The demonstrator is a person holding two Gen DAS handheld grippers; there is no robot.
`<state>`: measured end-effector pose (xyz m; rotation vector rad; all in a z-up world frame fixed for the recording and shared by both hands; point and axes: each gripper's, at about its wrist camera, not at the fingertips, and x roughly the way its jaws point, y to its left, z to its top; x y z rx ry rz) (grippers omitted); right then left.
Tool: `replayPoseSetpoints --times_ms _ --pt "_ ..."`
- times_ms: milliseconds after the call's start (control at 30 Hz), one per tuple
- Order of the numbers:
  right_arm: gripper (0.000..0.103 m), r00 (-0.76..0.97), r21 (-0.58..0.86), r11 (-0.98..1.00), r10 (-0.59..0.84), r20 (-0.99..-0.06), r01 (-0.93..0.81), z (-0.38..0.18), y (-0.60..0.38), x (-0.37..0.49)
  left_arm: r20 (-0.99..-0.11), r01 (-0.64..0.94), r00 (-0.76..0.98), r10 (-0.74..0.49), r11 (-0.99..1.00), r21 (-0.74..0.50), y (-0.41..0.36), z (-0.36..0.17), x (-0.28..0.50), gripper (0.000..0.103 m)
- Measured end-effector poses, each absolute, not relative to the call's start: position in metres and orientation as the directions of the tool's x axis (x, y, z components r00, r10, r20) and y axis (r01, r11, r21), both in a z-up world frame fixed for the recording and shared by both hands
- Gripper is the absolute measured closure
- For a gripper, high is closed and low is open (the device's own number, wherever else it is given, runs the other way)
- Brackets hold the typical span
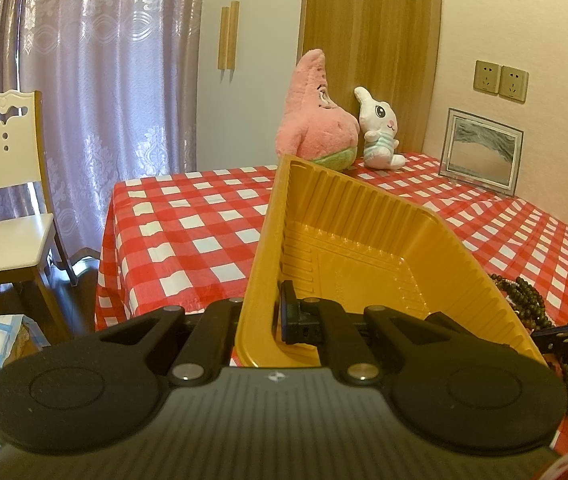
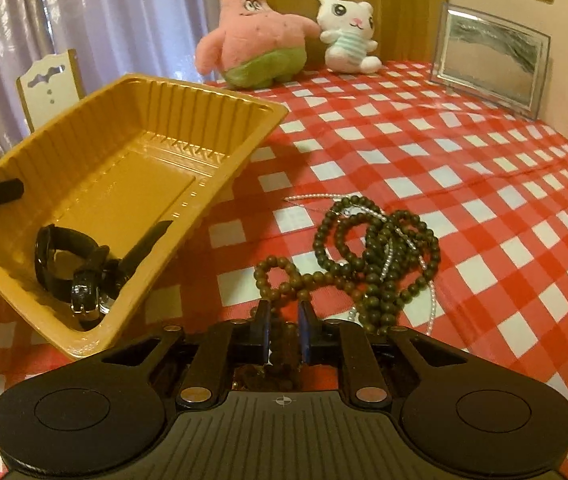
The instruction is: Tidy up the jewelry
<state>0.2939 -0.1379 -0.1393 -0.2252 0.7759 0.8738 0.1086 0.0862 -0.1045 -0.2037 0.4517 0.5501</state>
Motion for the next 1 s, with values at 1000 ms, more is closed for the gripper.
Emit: replayPoseSetpoints --times_ms 1000 --pt "0.09 0.35 0.456 0.743 0.647 -0.677 -0.49 -0.148 -0.165 0.331 -0.466 -0.545 0.758 0.456 0.836 -0.069 0.086 -0.106 0.108 0.098"
